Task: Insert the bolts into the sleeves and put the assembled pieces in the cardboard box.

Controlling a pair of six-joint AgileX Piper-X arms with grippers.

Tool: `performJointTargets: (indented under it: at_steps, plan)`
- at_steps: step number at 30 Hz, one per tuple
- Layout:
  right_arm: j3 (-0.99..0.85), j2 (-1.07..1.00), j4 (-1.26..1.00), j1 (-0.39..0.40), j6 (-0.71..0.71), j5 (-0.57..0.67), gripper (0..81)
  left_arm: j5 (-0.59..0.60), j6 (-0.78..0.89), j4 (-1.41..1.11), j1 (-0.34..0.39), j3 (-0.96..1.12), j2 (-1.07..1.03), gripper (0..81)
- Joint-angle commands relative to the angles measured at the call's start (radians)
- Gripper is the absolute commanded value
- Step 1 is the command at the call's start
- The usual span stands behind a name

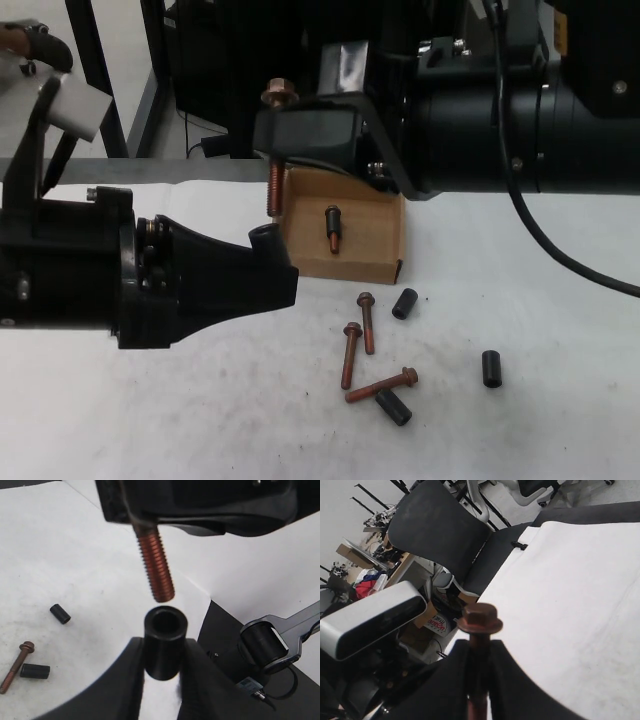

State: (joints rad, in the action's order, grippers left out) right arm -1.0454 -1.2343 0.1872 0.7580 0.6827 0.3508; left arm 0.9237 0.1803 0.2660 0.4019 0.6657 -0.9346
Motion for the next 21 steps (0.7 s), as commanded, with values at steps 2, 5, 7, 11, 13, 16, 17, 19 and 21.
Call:
performJointTargets:
  at_steps: [2,5,7,11,13,16,17,19,21]
  plan:
    - [-0.005,0.004,-0.020,0.004,-0.008,0.010,0.2,0.021,0.007,-0.008,-0.003,0.004,0.002,0.8]
    - [-0.005,0.004,-0.020,0.004,0.002,0.013,0.2,0.021,0.007,-0.008,-0.003,0.004,0.002,0.8]
    - [-0.005,0.004,-0.020,0.004,0.008,0.013,0.2,0.021,0.007,-0.008,-0.003,0.004,0.002,0.8]
    - [-0.005,0.004,-0.020,0.004,0.008,0.031,0.2,0.021,0.007,-0.008,-0.003,0.004,-0.002,0.8]
    - [-0.005,0.004,-0.020,0.006,0.008,0.040,0.2,0.021,0.007,-0.008,-0.003,0.004,-0.003,0.8]
    - [-0.005,0.004,-0.020,0.007,0.010,0.040,0.2,0.021,0.007,-0.008,-0.003,0.004,-0.003,0.8]
    - [-0.005,0.004,-0.020,0.007,0.014,0.045,0.2,0.021,0.007,-0.008,-0.003,0.004,-0.003,0.8]
    - [-0.005,0.004,-0.020,0.007,0.014,0.054,0.2,0.021,0.007,-0.010,-0.003,0.004,-0.003,0.8]
    - [-0.005,0.004,-0.020,0.007,0.014,0.057,0.2,0.021,0.007,-0.010,-0.003,0.004,-0.003,0.8]
